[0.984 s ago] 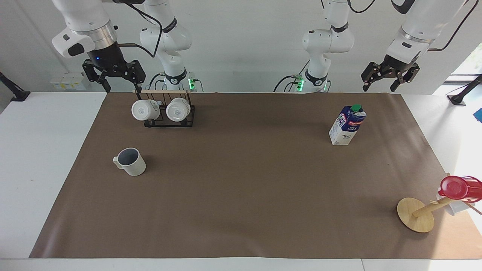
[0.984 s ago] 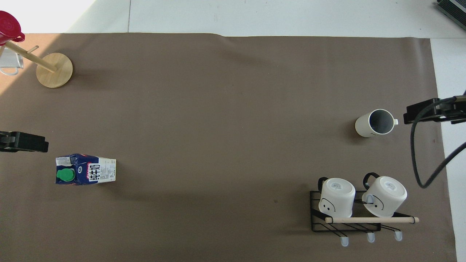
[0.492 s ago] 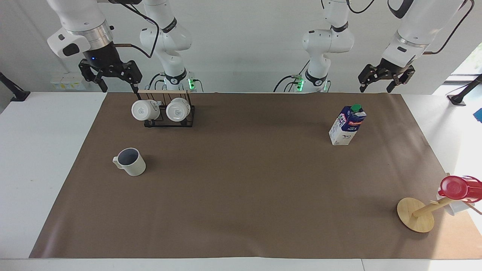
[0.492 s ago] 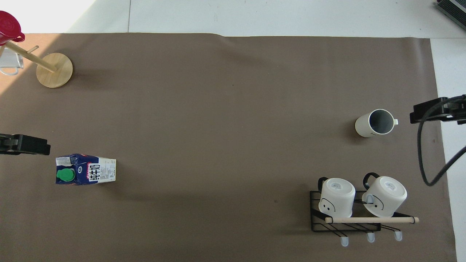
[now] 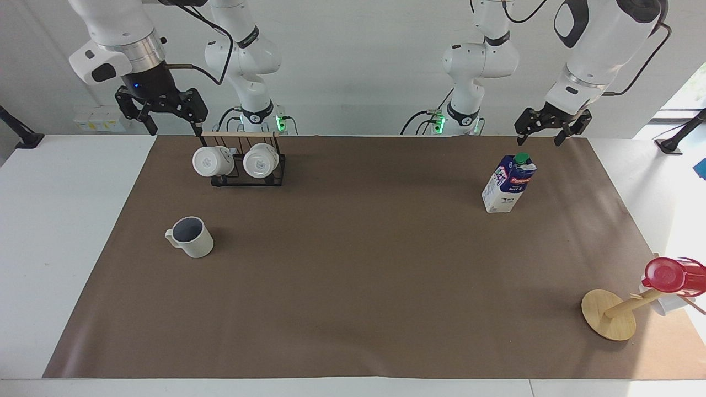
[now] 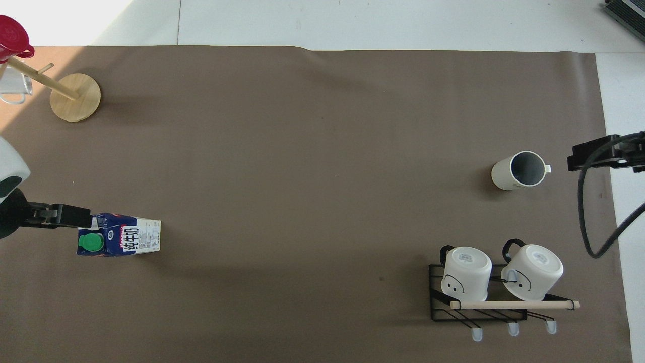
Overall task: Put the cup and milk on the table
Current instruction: 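Move the left gripper onto the milk carton and close it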
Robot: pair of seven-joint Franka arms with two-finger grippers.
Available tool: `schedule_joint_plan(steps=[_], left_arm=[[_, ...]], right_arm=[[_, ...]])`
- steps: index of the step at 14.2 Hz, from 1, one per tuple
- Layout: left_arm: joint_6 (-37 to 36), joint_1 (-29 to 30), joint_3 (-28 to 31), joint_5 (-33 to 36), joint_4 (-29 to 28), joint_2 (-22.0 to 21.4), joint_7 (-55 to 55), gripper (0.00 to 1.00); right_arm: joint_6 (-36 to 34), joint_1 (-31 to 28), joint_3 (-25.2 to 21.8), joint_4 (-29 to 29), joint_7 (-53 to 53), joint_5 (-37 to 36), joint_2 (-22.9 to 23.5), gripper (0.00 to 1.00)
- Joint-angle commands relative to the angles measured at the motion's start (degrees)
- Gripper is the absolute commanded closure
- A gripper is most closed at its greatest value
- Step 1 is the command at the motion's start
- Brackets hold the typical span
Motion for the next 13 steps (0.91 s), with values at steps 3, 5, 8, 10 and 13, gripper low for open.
schedule_joint_plan(steps=[3, 5, 8, 10, 13], left_arm=[[5.14, -0.34, -0.09, -0.28, -6.28, -3.5, 0.45, 0.0], [4.97, -0.43, -0.09, -0.28, -6.54, -3.59, 0.45, 0.0], [4.97, -0.35, -0.09, -0.28, -6.9, -3.76, 0.45, 0.0], [4.97, -0.35, -0.09, -0.28, -6.9, -3.76, 0.45, 0.0], [4.97, -0.43, -0.09, -0.28, -6.99, -3.76, 0.45, 0.0]], right_arm=[[3.04, -0.58, -0.06, -1.29, -0.97, 0.38, -0.21, 0.0], [4.44, -0.58, -0.06, -1.29, -0.97, 0.38, 0.32, 0.0], [7.78, -0.76, 0.02, -1.29, -1.14, 0.47, 1.8, 0.0], [8.31, -0.76, 0.02, -1.29, -1.14, 0.47, 2.6, 0.0], [10.42, -0.85, 0.11, -1.37, -1.32, 0.56, 4.62, 0.0]])
